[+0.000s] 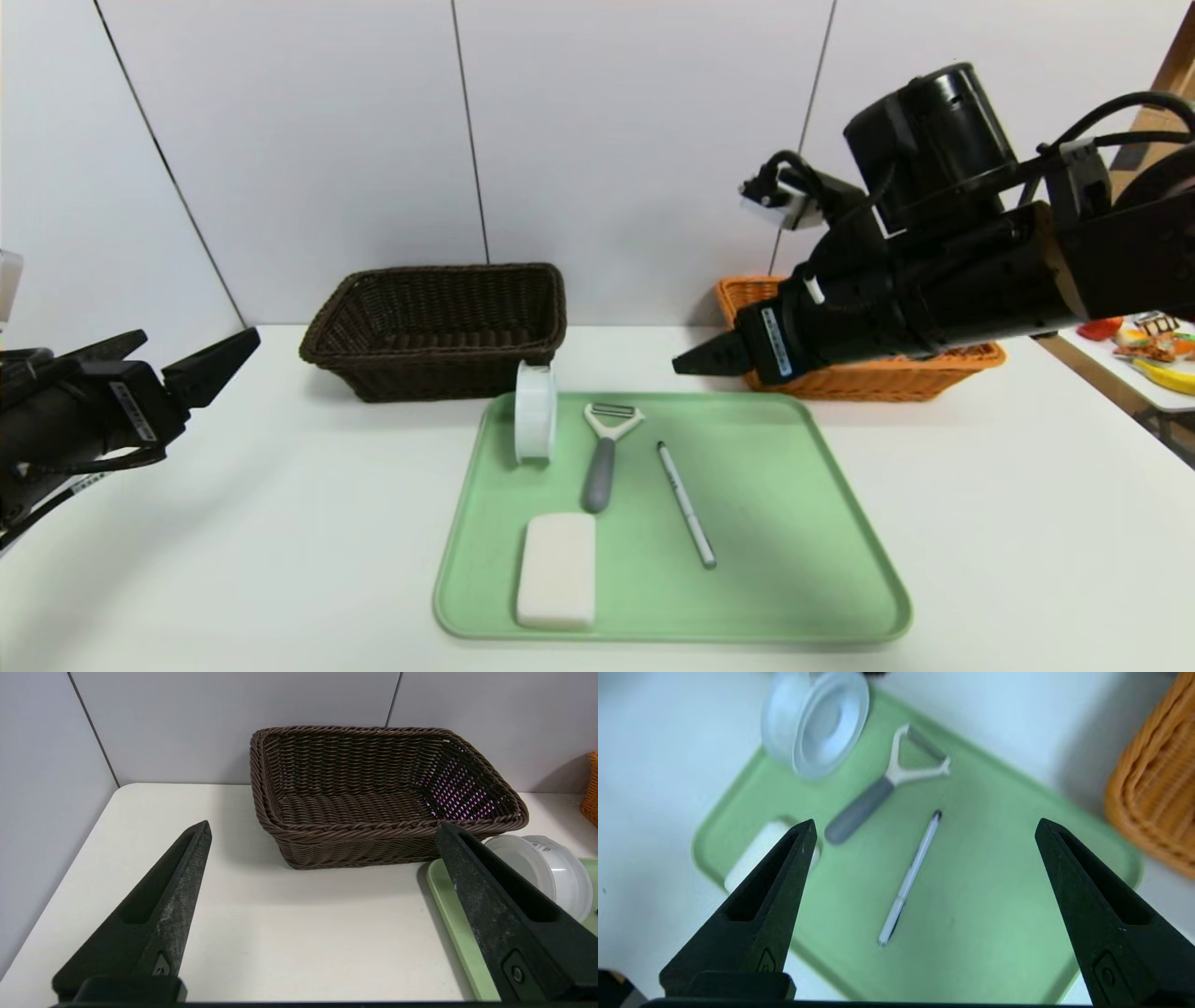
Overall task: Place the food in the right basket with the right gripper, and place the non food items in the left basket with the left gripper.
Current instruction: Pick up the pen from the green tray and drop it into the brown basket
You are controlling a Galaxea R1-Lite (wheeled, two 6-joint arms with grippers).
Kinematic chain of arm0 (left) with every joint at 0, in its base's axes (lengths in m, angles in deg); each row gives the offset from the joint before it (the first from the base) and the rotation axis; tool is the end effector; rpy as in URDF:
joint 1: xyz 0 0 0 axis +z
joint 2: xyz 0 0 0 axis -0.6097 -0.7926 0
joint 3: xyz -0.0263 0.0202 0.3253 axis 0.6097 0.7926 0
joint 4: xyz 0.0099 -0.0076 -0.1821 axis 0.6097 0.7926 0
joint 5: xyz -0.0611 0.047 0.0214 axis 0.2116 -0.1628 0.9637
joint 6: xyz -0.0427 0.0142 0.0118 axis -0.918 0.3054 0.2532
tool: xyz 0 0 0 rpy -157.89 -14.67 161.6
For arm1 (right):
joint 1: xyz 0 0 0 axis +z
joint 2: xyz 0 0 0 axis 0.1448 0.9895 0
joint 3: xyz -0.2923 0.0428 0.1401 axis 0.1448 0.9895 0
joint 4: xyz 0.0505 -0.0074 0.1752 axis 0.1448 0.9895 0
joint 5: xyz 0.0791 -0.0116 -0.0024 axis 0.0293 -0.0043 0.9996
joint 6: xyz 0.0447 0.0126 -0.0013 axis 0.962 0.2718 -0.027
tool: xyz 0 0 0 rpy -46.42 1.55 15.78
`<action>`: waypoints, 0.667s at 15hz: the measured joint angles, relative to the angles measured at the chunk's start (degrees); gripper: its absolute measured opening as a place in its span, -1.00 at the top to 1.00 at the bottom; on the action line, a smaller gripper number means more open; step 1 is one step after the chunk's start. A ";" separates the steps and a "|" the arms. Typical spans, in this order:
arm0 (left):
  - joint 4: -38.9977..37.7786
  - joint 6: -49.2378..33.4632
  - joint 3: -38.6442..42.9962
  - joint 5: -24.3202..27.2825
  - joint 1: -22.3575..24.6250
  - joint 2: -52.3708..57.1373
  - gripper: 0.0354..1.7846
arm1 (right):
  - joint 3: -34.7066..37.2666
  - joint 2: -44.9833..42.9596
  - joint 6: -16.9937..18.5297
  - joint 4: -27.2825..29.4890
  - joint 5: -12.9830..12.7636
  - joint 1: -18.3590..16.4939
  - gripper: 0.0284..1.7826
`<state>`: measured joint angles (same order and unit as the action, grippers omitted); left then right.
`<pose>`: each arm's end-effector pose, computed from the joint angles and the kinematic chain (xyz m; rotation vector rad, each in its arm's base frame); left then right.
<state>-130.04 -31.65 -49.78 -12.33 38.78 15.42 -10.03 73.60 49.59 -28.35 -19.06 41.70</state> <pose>0.1784 -0.0013 0.2391 -0.0790 0.0078 -0.0867 0.2746 0.1857 0.2793 -0.1204 0.6497 0.6325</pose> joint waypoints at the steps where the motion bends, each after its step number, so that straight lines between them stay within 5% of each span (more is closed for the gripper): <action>1: 0.04 0.05 0.00 0.00 0.00 -0.02 -0.89 | 2.41 -0.30 -0.05 0.11 -0.11 0.85 -0.83; 7: 0.15 -0.04 0.52 0.00 0.00 0.06 -0.89 | 14.14 2.60 -0.88 -0.98 -2.10 4.88 -0.88; 10: 0.01 -0.11 0.67 -0.18 0.00 0.27 -0.89 | 16.59 5.71 -0.88 -6.23 -4.55 6.08 -0.89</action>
<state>-130.03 -31.76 -49.11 -12.51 38.78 15.69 6.56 79.31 48.71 -34.58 -23.61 47.79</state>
